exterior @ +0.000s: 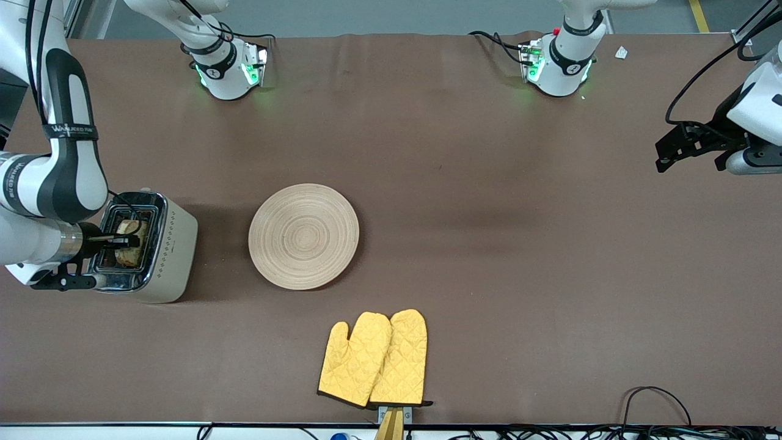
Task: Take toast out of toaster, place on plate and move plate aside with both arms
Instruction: 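Grasp the bread slice with the right gripper and lift it out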
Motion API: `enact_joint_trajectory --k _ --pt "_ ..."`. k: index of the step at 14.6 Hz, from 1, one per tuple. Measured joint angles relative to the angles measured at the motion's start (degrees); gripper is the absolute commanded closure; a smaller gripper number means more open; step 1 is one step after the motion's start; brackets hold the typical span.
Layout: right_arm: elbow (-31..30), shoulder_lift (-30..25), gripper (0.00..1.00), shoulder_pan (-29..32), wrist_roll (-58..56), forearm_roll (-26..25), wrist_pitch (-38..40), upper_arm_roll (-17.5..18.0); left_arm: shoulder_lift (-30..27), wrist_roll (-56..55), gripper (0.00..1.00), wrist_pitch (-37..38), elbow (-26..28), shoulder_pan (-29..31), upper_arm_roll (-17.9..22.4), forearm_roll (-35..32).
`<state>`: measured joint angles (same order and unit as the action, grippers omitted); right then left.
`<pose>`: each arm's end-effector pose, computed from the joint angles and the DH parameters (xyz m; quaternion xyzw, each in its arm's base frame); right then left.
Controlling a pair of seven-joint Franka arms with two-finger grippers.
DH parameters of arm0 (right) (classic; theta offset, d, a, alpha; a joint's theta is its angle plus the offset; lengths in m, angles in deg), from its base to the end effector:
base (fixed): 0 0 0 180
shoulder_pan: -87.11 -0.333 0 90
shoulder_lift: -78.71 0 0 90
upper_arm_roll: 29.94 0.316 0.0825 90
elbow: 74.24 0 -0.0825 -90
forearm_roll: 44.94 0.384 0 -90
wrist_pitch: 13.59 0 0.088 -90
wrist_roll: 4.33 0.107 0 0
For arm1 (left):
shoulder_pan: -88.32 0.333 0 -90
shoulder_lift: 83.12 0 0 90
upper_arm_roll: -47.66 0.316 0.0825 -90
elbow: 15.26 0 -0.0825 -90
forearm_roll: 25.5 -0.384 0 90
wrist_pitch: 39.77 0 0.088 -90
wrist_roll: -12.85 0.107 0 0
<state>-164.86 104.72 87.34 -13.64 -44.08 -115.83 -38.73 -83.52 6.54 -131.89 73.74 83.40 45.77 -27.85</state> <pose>0.6454 -0.0892 0.3598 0.9921 0.0035 -0.1253 0.0073 0.5531 -0.0618 0.6401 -0.9993 0.0045 -0.0329 0.0170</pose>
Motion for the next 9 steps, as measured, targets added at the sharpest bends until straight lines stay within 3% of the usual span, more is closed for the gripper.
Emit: enact_joint_trajectory --k 4,9 --pt "1.9 -1.0 1.00 -0.4 -0.2 0.2 1.7 0.2 0.0 0.0 0.00 0.0 0.0 0.0 0.0 0.0" --pt "11.8 -4.4 1.00 -2.2 2.1 0.9 12.2 2.4 0.0 0.0 0.00 0.0 0.0 0.0 0.0 0.0"
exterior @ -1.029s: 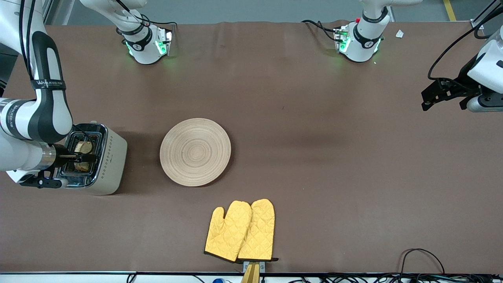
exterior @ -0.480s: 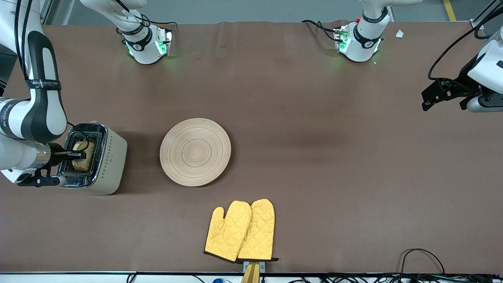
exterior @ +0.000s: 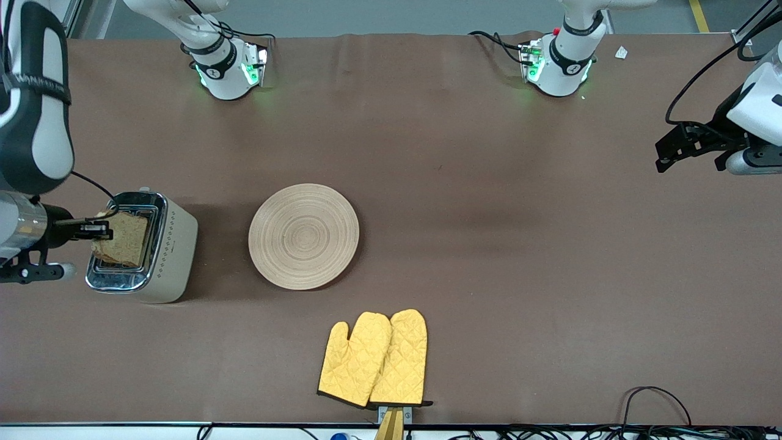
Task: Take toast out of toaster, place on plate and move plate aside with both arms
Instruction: 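Grasp the bread slice with the right gripper and lift it out, then carry the bread slice with the right gripper over the wooden plate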
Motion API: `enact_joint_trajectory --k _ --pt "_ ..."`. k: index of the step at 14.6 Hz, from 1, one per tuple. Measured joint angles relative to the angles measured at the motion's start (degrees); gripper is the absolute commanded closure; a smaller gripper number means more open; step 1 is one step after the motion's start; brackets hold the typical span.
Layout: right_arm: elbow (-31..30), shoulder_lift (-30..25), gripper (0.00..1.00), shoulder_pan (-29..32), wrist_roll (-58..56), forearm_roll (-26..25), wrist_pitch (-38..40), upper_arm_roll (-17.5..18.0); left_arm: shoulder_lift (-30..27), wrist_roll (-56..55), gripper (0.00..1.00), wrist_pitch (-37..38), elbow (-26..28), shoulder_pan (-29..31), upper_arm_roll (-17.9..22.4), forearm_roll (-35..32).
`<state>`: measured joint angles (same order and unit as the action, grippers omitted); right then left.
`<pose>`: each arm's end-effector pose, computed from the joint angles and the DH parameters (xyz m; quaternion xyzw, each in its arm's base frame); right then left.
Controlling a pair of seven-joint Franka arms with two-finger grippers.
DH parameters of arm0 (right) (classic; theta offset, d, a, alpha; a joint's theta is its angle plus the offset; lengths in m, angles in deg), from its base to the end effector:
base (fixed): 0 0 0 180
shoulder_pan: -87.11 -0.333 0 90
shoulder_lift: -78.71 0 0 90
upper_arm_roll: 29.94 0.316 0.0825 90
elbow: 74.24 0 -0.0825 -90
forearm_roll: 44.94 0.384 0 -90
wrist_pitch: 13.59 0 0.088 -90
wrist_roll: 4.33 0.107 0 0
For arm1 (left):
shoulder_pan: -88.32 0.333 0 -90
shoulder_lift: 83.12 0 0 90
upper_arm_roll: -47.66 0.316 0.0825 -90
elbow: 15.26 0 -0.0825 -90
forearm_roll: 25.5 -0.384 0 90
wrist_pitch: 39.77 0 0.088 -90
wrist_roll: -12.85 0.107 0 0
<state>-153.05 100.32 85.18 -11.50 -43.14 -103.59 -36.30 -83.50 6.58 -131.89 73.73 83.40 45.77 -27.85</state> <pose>0.6516 -0.0357 0.4881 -0.9957 -0.0244 0.0897 0.0041 0.5532 -0.0619 0.6400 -0.9993 0.0048 -0.0328 0.0170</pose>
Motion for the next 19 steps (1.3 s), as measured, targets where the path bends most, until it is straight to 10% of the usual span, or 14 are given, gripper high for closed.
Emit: enact_joint_trajectory --k 5,12,19 --pt "-0.5 0.5 1.00 -1.9 8.2 10.2 -8.4 6.4 0.0 0.0 0.00 0.0 0.0 0.0 0.0 0.0" --pt "-21.0 2.6 1.00 -4.8 7.3 26.2 -36.3 10.4 0.0 0.0 0.00 0.0 0.0 0.0 0.0 0.0" --pt "-27.2 2.5 1.00 -6.9 7.7 28.6 -31.5 13.6 0.0 0.0 0.00 0.0 0.0 0.0 0.0 0.0"
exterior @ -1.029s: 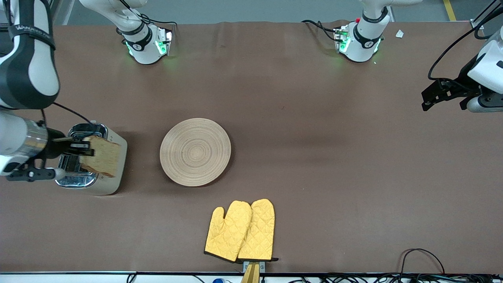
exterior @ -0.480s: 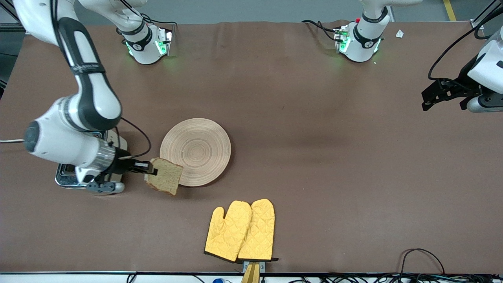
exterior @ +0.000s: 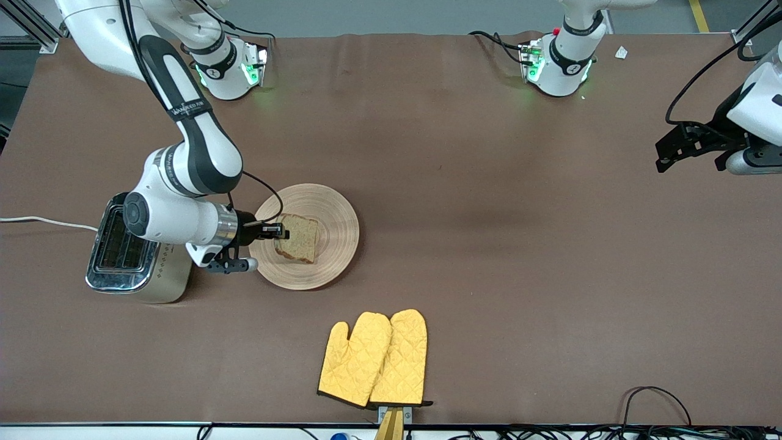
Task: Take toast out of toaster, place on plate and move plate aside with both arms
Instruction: 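Carry the bread slice with the right gripper over the wooden plate, then release the bread onto the plate while the left gripper reaches toward the plate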
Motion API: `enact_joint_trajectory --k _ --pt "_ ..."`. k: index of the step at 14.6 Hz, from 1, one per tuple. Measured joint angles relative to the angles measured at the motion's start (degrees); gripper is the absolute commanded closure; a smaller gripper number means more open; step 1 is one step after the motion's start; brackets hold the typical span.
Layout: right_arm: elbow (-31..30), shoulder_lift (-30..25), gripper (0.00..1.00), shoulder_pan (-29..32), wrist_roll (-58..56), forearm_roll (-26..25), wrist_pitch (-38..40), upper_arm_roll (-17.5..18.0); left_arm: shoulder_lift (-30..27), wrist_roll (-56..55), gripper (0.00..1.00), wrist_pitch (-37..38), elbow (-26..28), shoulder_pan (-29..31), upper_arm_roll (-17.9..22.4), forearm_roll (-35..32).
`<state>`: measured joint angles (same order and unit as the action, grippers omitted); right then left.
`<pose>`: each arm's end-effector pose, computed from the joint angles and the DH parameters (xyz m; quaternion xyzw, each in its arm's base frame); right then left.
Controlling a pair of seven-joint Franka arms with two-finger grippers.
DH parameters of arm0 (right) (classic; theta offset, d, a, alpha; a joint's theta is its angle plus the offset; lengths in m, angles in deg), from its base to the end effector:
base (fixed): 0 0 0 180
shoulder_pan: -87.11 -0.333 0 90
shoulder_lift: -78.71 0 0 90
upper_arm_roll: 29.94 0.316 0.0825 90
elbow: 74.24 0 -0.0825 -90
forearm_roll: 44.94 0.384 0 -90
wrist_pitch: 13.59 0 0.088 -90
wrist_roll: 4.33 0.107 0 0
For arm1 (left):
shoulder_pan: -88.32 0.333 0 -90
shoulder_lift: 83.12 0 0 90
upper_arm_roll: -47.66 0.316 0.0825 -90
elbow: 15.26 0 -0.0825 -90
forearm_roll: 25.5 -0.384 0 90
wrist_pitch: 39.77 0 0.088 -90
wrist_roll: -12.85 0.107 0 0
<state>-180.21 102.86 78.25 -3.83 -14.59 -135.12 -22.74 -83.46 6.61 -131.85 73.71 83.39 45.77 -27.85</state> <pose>0.5973 0.1908 0.2921 -0.9683 0.0254 0.1069 0.2244 0.5534 -0.0620 0.6397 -0.9993 0.0052 -0.0322 0.0170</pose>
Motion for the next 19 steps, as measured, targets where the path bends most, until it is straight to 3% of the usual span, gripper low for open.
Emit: enact_joint_trajectory --k 3,6,7,8,10,11,16,19 --pt "-3.1 0.0 1.00 0.3 -1.4 4.1 -1.8 -0.1 0.5 0.0 0.00 1.5 0.3 0.0 -0.1 2.1" --pt "-6.1 0.0 0.95 0.7 -4.3 5.4 -3.3 -0.3 2.3 -0.1 0.00 2.6 2.9 0.1 0.0 11.7" --pt "-6.7 0.0 0.83 0.9 -4.8 5.5 -3.4 -0.4 3.7 -0.1 0.00 2.6 4.1 0.1 0.0 15.3" --pt "-7.2 -0.1 0.52 1.3 -5.4 5.5 -3.5 -0.6 5.6 -0.1 0.00 2.3 5.1 0.2 0.0 19.4" --pt "-7.7 0.0 0.06 2.4 -7.5 5.5 -3.4 -1.4 11.0 0.0 0.00 0.5 6.1 -0.1 -0.1 27.2" --pt "-7.9 0.0 0.00 2.9 -8.9 5.5 -3.4 -2.0 14.0 0.2 0.00 -1.4 6.2 -0.4 -0.4 30.8" --pt "-8.3 -0.1 0.00 3.5 -11.2 5.0 -2.2 -5.3 30.3 1.6 0.00 -17.9 6.0 -6.0 -4.7 49.6" --pt "-7.7 -1.0 0.00 3.5 -12.0 -1.2 0.3 -8.6 39.3 3.2 0.00 -30.0 3.8 -11.4 -7.3 56.7"
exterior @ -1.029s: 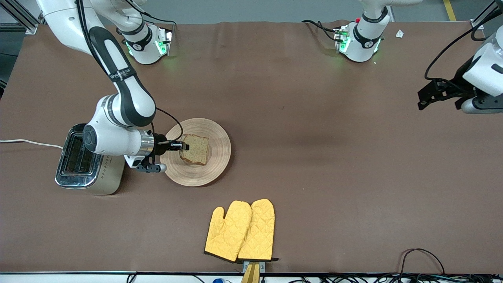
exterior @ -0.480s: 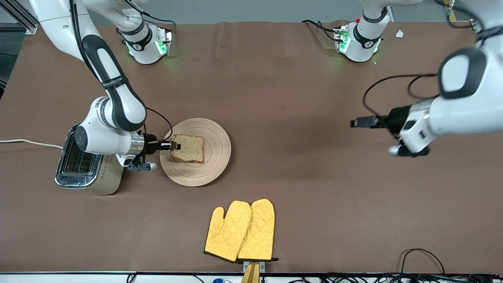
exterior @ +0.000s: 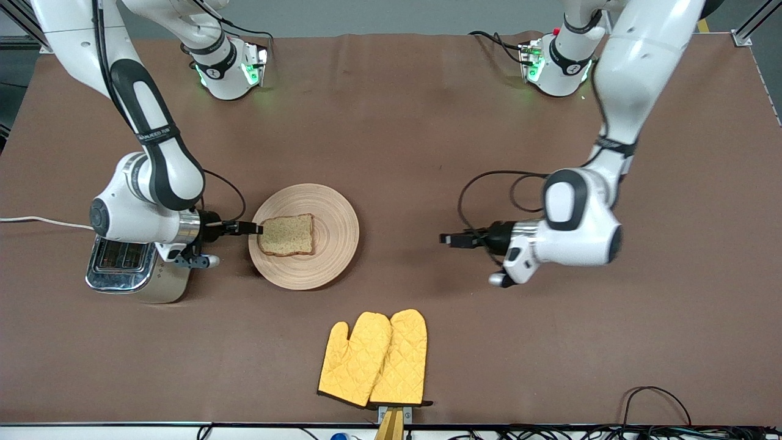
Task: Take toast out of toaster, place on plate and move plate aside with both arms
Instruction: 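Release the bread onto the plate while the left gripper reaches toward the plate, then grip the plate rim with the left gripper while the right gripper withdraws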
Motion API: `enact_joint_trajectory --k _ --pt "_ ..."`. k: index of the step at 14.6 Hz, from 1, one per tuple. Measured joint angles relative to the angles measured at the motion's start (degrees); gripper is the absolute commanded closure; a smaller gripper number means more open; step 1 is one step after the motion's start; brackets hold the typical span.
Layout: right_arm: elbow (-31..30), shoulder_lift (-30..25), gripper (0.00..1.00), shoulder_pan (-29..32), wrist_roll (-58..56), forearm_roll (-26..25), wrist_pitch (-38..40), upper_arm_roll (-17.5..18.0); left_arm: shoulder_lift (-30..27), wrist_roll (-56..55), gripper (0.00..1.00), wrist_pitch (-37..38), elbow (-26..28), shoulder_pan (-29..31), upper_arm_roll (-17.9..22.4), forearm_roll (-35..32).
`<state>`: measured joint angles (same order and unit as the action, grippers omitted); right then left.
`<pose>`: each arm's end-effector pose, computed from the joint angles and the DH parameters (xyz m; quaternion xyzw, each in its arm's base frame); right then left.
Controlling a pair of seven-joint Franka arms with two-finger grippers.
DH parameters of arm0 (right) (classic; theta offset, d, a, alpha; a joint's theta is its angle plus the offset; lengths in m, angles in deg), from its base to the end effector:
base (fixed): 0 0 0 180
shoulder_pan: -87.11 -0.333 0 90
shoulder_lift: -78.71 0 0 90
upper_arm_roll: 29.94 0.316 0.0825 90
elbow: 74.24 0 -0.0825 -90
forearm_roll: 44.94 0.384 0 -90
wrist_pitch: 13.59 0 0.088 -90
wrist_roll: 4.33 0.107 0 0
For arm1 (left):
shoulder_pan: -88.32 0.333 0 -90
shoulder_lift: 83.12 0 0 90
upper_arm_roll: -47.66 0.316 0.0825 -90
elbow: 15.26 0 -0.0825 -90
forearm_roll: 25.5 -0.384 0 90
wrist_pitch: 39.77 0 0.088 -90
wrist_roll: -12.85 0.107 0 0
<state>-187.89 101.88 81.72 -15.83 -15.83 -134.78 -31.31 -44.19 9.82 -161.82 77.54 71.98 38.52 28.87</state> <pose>0.5802 0.0635 0.2446 -0.9725 0.0268 0.1183 0.1988 0.6109 -0.3152 0.2347 0.9012 0.1110 -0.1776 0.3795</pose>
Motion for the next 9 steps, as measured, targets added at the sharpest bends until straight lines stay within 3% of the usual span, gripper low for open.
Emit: enact_joint_trajectory --k 4,9 --pt "4.2 -3.6 0.00 0.1 -0.4 -7.8 8.6 -5.2 8.4 0.7 0.00 -8.9 -7.2 -9.9 -0.2 6.2" --pt "14.5 -6.1 0.00 0.2 -0.4 -10.1 24.3 -10.5 16.3 8.7 0.00 -15.7 -14.1 -16.3 -0.2 16.8"
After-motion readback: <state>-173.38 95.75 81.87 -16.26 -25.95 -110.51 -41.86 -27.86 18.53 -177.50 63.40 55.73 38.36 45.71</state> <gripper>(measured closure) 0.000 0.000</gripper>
